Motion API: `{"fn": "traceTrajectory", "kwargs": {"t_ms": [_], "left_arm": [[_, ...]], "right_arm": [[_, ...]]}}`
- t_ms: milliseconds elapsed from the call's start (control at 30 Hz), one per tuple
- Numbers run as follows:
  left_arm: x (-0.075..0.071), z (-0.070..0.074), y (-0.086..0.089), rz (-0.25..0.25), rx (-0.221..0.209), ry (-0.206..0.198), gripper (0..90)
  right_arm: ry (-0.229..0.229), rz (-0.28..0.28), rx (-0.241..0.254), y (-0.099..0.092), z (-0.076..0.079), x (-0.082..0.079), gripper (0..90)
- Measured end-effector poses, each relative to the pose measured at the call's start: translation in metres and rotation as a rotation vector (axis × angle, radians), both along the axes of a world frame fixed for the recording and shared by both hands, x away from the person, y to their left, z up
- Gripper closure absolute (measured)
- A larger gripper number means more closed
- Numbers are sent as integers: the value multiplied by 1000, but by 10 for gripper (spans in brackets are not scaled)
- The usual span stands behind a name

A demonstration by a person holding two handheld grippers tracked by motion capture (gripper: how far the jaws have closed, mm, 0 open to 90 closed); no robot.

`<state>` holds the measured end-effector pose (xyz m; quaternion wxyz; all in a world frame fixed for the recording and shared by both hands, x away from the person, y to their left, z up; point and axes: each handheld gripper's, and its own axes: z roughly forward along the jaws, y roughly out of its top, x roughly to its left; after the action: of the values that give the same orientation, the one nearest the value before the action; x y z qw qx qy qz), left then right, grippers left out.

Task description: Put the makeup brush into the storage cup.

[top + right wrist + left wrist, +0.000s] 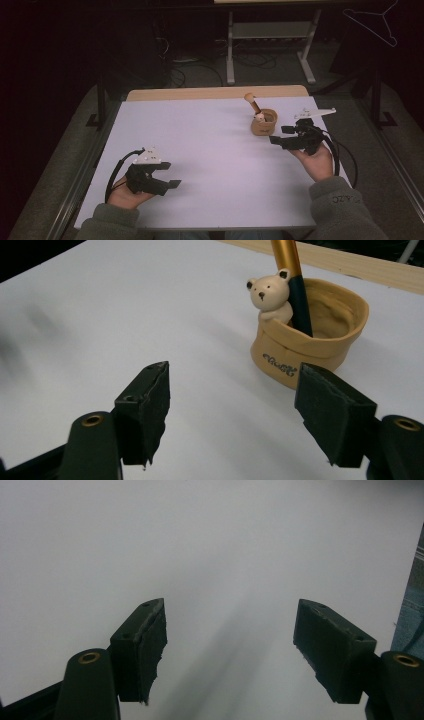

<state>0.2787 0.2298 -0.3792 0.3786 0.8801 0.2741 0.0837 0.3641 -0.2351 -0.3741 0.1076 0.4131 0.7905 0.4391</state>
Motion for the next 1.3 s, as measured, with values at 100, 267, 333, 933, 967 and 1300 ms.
{"fn": "traceTrajectory", "kwargs": {"t_ms": [100,267,333,933,967,1300], "left_arm": [[1,-1,1,18,-9,1,283],[1,-1,3,25,-4,-3,275],[2,-2,4,35,1,-8,267],[1,-3,12,118,-39,-39,237],[1,-3,12,118,-39,-39,237],[-1,-4,12,124,-23,-59,233]], "right_arm": [[-13,11,-4,1,1,-6,285],[-12,22,-5,3,-3,-14,276],[-6,31,-1,4,-7,-21,274],[-14,64,-15,10,-26,-53,248],[-15,65,-20,10,-26,-54,247],[-19,65,4,9,-31,-69,230]]}}
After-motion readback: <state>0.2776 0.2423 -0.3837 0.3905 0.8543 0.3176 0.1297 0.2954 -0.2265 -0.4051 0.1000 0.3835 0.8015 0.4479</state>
